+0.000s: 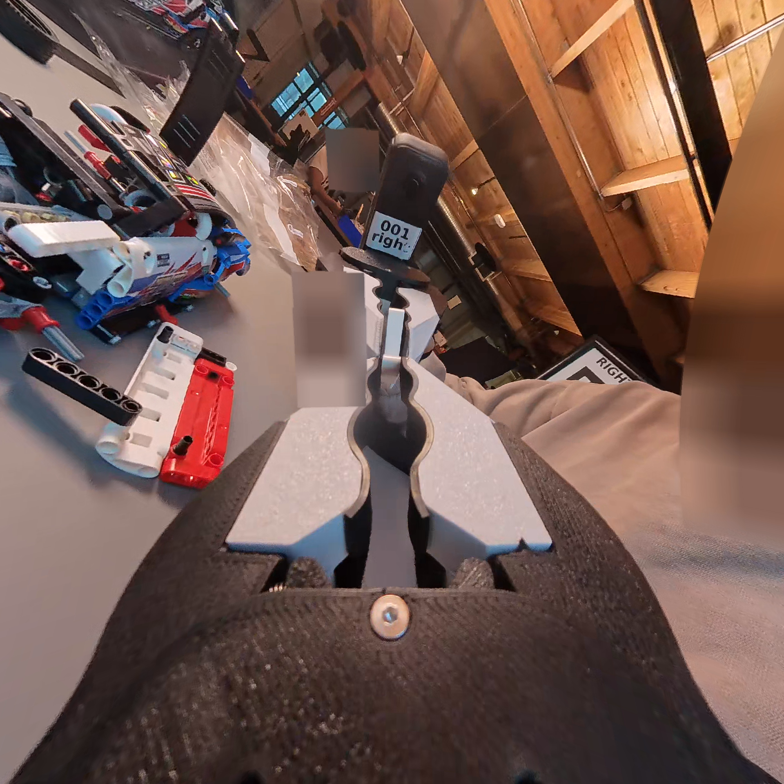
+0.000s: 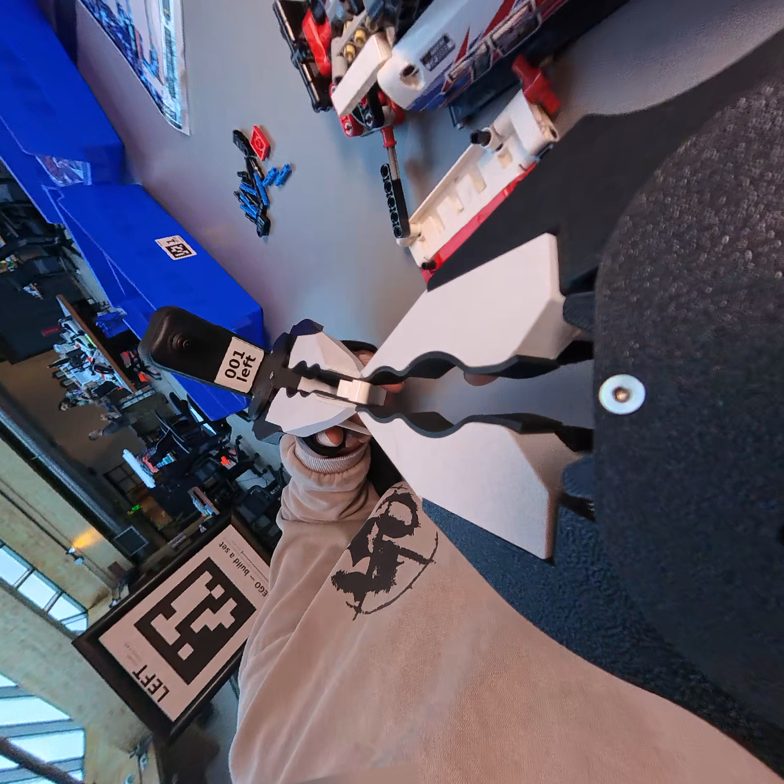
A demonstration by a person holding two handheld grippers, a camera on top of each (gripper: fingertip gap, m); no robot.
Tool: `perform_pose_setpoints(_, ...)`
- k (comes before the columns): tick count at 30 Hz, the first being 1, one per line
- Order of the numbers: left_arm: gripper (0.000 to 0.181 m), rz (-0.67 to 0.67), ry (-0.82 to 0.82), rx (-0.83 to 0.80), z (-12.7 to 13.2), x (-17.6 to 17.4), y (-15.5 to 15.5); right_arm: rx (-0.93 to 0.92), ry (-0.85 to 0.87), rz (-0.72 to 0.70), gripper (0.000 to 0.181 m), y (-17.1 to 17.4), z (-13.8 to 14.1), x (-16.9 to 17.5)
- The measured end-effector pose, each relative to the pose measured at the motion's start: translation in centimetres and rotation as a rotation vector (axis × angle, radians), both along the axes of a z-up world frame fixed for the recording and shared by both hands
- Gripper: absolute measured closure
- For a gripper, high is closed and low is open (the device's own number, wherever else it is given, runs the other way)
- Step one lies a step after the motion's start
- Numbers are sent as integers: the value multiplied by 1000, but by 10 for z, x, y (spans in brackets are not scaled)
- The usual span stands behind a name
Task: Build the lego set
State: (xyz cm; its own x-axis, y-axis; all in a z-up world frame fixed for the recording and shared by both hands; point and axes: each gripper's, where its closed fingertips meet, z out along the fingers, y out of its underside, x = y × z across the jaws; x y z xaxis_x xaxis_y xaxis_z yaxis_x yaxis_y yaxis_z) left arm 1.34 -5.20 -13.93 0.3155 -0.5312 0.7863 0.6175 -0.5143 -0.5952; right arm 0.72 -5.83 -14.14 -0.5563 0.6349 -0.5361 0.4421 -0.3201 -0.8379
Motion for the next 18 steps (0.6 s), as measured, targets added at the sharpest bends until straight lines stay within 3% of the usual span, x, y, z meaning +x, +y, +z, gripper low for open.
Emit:
perform_pose_setpoints(2, 176, -21, 53, 5, -3, 2, -1, -64, -72, 27, 176, 0, -3, 1)
perform_pose_setpoints(4, 164, -21, 173, 28, -8, 2, -2, -148, -149, 69, 176, -2, -5, 5)
perform_pose_setpoints(8, 154, -42, 564, 119, -25, 5, -10, -191, -234, 117, 176, -5, -17, 11)
perform_pose_setpoints(12, 160, -44, 953, 260, -44, 8, -14, -205, -285, 149, 176, -11, -24, 13)
perform_pose_setpoints(18, 176, -72, 1134, 380, -53, 17, -20, -199, -337, 196, 177, -18, -34, 19)
